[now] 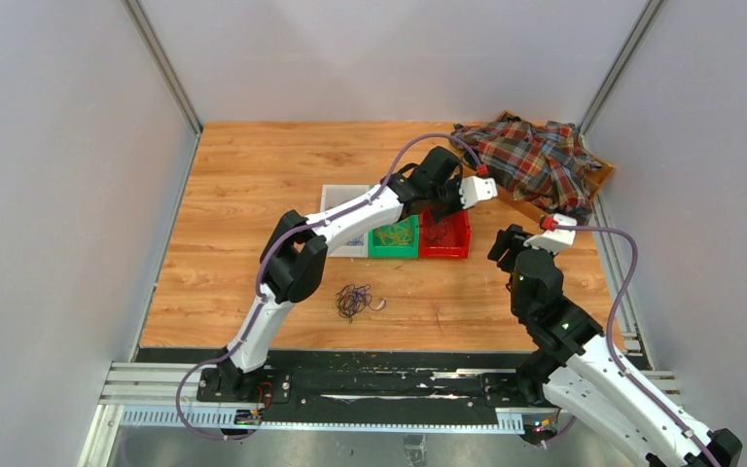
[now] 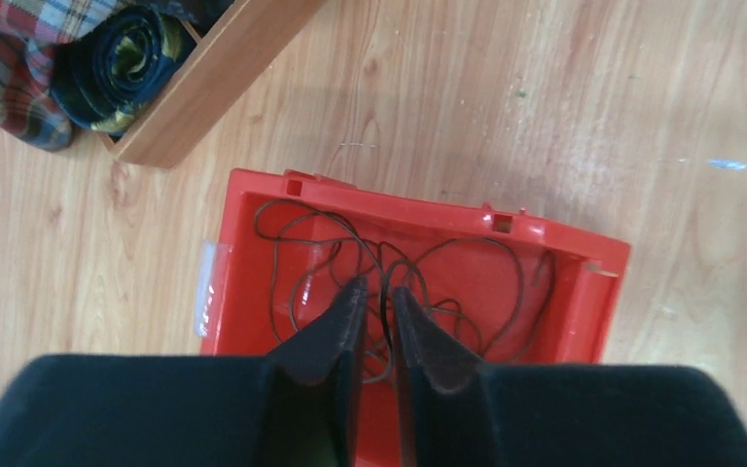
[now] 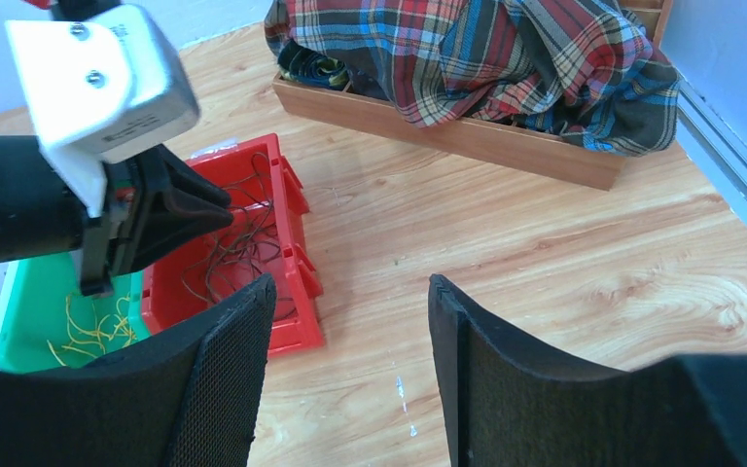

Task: Untangle the cables

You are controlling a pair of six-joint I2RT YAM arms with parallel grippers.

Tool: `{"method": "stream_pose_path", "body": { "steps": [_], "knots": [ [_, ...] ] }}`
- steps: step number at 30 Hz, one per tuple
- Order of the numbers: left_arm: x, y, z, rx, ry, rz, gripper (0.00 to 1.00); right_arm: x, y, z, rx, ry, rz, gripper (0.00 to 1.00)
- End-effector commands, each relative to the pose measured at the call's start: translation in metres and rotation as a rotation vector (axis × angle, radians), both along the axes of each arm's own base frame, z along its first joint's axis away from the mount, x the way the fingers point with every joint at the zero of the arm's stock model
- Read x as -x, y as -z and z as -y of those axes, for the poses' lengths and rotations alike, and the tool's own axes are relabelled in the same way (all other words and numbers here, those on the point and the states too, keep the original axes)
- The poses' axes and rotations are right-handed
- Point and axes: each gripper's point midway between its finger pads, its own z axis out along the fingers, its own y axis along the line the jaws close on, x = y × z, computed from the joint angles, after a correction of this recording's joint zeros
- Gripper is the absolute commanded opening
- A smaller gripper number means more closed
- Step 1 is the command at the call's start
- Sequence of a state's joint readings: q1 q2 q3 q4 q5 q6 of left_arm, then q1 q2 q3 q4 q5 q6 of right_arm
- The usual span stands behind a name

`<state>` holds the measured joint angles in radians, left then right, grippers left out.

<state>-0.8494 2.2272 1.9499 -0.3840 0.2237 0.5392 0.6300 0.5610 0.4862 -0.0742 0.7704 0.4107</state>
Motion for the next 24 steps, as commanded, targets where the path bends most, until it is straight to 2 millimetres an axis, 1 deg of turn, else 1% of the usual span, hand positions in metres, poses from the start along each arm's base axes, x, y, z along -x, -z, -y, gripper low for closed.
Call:
{"method": "stream_pose_path", "body": {
  "steps": [1, 2, 3, 4, 5, 6, 8, 13, 15, 16, 18, 19, 21, 22, 23, 24],
  "knots": [
    [-0.016, 0.004, -0.003, -0.047, -0.002, 0.024, 0.26, -0.003, -0.014, -0.001, 0.003, -0.012, -0.001, 0.59],
    [-0.016, 0.005, -0.005, -0.065, 0.007, 0.014, 0.33, -0.004, -0.015, -0.003, 0.004, -0.020, -0.001, 0.59],
    [-0.018, 0.003, -0.006, -0.071, 0.013, 0.015, 0.45, -0.005, -0.017, -0.003, 0.007, -0.025, -0.002, 0.59],
    [-0.019, -0.003, -0.007, -0.068, 0.021, 0.020, 0.61, -0.005, -0.018, -0.005, 0.013, -0.036, -0.005, 0.59],
    [-0.018, -0.006, -0.009, -0.067, 0.031, 0.018, 0.71, -0.006, -0.018, -0.006, 0.021, -0.040, -0.011, 0.59],
    [-0.019, -0.011, -0.011, -0.062, 0.039, 0.020, 0.75, -0.007, -0.020, -0.006, 0.027, -0.043, -0.014, 0.59],
    [-0.022, -0.023, -0.016, -0.049, 0.049, 0.024, 0.78, -0.008, -0.022, -0.007, 0.037, -0.053, -0.018, 0.59],
    [-0.031, -0.051, -0.029, -0.062, 0.055, 0.065, 0.78, -0.011, -0.025, -0.011, 0.039, -0.070, -0.025, 0.59],
    [-0.032, -0.066, -0.036, -0.065, 0.051, 0.080, 0.79, -0.011, -0.025, -0.013, 0.037, -0.082, -0.028, 0.59],
    [-0.031, -0.078, -0.041, -0.063, 0.045, 0.089, 0.79, -0.012, -0.024, -0.015, 0.038, -0.092, -0.031, 0.59],
    [-0.020, -0.094, -0.055, -0.070, 0.041, 0.077, 0.81, -0.013, -0.022, -0.022, 0.043, -0.125, -0.035, 0.61],
    [-0.011, -0.099, -0.065, -0.085, 0.039, 0.063, 0.82, -0.014, -0.021, -0.025, 0.049, -0.143, -0.041, 0.61],
    [0.012, -0.103, -0.088, -0.125, 0.050, 0.018, 0.83, -0.016, -0.015, -0.031, 0.058, -0.169, -0.061, 0.62],
    [0.025, -0.102, -0.101, -0.147, 0.059, -0.015, 0.83, -0.017, -0.012, -0.034, 0.060, -0.182, -0.071, 0.62],
    [0.040, -0.091, -0.117, -0.179, 0.059, -0.070, 0.84, -0.018, -0.009, -0.037, 0.062, -0.197, -0.080, 0.63],
    [0.053, -0.086, -0.131, -0.194, 0.061, -0.111, 0.84, -0.019, -0.006, -0.040, 0.061, -0.212, -0.086, 0.63]
  ]
}}
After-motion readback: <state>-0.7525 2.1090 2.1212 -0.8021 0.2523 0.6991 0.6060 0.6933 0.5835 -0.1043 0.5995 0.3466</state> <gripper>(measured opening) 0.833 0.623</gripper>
